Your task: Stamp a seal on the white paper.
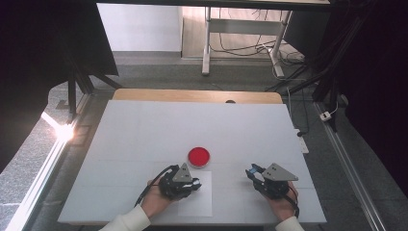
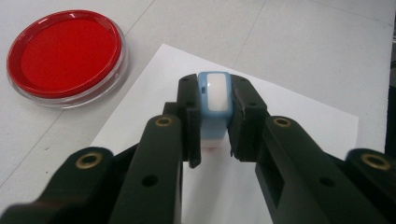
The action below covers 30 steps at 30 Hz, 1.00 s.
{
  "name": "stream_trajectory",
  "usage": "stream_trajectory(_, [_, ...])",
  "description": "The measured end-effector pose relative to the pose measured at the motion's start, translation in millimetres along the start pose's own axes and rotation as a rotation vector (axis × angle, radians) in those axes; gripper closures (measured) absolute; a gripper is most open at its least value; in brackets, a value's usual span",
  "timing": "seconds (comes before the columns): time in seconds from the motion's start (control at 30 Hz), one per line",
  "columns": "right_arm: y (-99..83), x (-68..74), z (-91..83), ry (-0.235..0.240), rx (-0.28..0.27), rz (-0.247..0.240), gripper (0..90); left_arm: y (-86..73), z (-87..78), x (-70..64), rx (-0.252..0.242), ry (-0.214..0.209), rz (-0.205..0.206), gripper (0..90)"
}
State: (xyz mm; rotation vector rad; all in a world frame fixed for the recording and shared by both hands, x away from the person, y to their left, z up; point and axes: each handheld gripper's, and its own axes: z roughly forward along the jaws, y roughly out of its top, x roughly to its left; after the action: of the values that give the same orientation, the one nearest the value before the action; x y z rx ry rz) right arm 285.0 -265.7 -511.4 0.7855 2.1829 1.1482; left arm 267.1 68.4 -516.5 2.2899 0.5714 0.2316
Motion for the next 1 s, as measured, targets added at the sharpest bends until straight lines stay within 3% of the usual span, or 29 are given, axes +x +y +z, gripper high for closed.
stream_trajectory(0.43, [-0.1, -0.2, -0.6, 0.0, -0.002, 0.0, 64.3, -6.7, -0.1, -0.6, -0.043, 0.0, -0.011, 76.6])
stream_trajectory(0.63, [0.0, -0.1, -0.6, 0.0, -0.003, 0.0, 64.3, -5.8, -0.2, -1.3, -0.035, 0.003, -0.003, 76.6])
stream_trajectory(1.0, [0.1, 0.2, -0.1, 0.002, -0.001, 0.001, 64.3, 2.2, -0.4, 0.7, 0.023, -0.007, 0.009, 76.5])
